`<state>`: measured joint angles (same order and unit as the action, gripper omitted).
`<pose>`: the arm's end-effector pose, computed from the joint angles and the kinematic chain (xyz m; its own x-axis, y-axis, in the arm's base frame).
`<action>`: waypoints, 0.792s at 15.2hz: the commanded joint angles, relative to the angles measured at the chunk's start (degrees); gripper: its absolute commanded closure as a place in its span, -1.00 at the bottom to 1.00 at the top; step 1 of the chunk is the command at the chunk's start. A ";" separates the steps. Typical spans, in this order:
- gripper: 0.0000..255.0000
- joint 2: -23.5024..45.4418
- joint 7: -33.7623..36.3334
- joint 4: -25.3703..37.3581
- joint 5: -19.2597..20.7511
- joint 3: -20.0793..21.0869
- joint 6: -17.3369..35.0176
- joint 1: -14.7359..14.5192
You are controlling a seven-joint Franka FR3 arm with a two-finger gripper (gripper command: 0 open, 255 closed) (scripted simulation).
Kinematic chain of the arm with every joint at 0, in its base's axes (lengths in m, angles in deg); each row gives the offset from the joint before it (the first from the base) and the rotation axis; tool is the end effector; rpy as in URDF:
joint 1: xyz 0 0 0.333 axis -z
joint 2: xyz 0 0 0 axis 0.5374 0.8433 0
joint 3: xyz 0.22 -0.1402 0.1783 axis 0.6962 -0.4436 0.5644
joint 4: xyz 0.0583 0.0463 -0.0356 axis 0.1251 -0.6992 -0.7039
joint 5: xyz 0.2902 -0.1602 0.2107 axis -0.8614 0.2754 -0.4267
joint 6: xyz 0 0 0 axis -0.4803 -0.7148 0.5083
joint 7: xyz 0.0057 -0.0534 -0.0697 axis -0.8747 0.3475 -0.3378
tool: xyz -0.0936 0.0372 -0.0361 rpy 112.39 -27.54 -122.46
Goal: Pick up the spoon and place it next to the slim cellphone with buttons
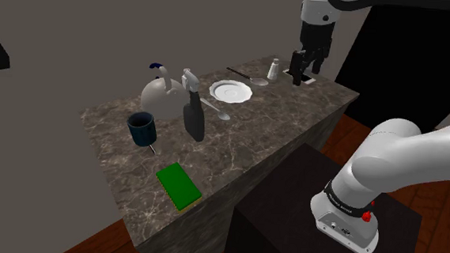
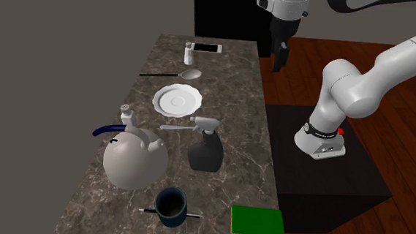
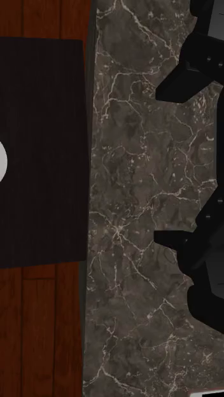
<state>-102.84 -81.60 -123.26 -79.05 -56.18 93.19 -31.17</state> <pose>0.2888 -0.0041 0.5653 0.9926 -0.0936 -0.0772 -0.0816 -0.9859 0.1460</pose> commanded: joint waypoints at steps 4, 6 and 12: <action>-1.00 4.69 1.47 -0.73 -1.15 0.71 5.65 -0.40; -1.00 8.12 2.38 -0.81 -1.83 1.19 9.34 -0.66; -1.00 19.53 4.84 0.84 -3.40 2.67 19.71 -1.34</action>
<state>-85.96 -77.34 -123.22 -82.16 -53.89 110.82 -32.38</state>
